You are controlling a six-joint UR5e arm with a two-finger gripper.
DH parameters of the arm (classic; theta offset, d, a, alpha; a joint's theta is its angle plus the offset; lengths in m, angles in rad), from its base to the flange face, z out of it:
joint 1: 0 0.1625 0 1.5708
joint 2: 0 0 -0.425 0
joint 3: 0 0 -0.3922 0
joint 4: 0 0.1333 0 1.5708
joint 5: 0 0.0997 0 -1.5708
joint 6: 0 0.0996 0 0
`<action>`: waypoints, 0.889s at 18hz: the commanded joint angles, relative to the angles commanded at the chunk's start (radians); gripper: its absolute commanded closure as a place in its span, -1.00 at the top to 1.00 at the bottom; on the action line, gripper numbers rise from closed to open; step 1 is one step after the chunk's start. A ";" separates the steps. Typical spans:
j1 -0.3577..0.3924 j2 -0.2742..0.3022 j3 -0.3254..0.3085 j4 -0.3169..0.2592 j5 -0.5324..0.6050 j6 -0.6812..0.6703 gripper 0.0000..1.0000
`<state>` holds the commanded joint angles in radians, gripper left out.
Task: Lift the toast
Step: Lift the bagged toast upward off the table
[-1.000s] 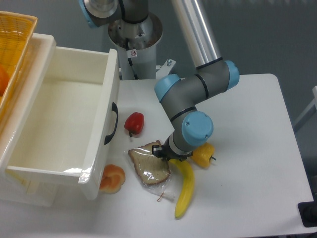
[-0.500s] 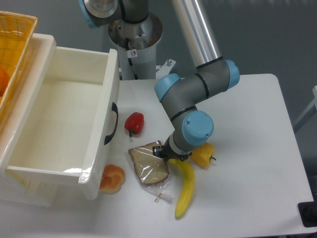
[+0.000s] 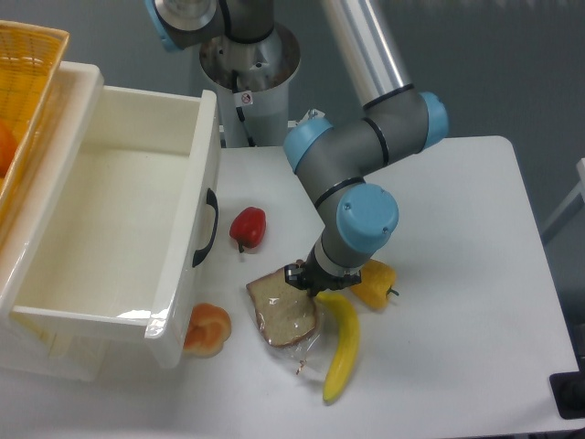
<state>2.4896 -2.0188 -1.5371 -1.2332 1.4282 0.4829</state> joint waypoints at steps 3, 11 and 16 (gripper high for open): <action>0.000 0.028 0.017 -0.025 0.000 0.072 -1.00; 0.009 0.086 0.028 -0.045 0.002 0.175 -1.00; 0.015 0.117 0.040 -0.094 0.002 0.244 -1.00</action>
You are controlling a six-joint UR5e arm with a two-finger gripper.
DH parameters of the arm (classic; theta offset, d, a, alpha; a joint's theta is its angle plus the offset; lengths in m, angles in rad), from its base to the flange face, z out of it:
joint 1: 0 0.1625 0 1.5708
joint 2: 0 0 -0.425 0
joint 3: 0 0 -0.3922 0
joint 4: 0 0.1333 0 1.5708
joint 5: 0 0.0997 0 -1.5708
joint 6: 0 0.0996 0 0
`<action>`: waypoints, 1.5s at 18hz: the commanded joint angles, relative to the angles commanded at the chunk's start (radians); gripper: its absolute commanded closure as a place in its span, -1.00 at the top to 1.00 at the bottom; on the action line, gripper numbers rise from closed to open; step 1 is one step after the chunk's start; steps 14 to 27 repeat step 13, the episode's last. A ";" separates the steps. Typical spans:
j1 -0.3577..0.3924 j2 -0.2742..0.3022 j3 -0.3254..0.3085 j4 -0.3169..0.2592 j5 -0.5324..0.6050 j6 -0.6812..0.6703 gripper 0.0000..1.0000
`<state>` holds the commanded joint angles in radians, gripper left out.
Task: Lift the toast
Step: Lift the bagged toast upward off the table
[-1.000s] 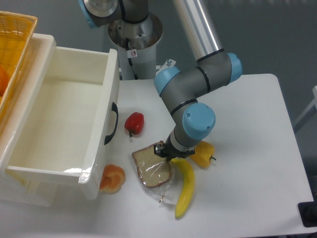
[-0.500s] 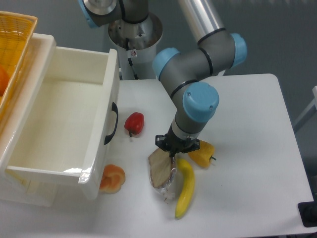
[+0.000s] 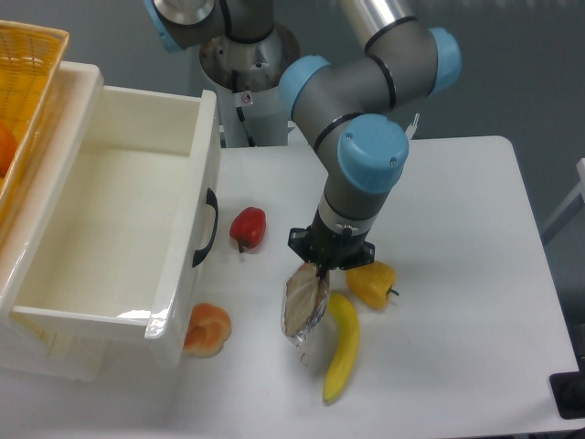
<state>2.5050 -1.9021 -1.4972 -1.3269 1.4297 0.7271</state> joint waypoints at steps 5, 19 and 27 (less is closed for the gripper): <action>0.008 0.005 0.000 -0.015 0.000 0.029 -1.00; 0.035 0.032 -0.002 -0.061 -0.003 0.083 -1.00; 0.035 0.032 -0.002 -0.061 -0.003 0.083 -1.00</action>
